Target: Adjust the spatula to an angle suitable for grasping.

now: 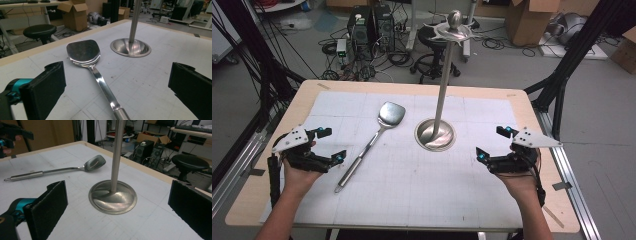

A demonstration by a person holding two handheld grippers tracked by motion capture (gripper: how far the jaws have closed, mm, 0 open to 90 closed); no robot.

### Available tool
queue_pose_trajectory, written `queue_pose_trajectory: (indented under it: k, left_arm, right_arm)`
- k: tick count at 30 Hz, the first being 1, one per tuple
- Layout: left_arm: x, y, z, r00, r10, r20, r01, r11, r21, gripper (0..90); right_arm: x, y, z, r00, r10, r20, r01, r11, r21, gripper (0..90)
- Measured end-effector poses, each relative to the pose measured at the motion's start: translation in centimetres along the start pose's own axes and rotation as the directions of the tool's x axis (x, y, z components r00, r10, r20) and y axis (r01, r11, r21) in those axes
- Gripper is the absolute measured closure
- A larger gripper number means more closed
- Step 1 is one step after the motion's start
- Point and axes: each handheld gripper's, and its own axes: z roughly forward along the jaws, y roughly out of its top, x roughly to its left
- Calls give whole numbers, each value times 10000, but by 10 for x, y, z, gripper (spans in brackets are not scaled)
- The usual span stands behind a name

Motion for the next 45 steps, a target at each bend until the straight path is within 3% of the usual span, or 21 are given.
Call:
queue_pose_trajectory:
  k: [6, 21, 30, 37, 45]
  left_arm:
    - [0, 0, 0, 10000, 4, -6, -4, 10000, -8, 17]
    - [-5, 0, 3, 10000, -12, 76, 11, 9999, 142, 17]
    - [-1, -2, 7, 9998, -168, -130, 173, 9993, 346, 17]
    - [2, -2, 20, 9992, -347, -206, 357, 9981, 500, 18]
    - [8, -6, 42, 9978, -557, -363, 597, 9907, 1226, 32]
  right_arm:
    - [-2, -3, 1, 9998, 186, 30, -186, 9998, 115, 12]
    - [1, -2, 7, 9999, 106, -118, -103, 9997, 239, 13]
    - [3, -4, 7, 9999, 1, -102, 2, 9994, 351, 13]
    - [4, -8, 1, 10000, -27, 39, 25, 9988, 489, 13]
    - [3, -14, -9, 9997, -46, 257, 29, 9979, 643, 13]
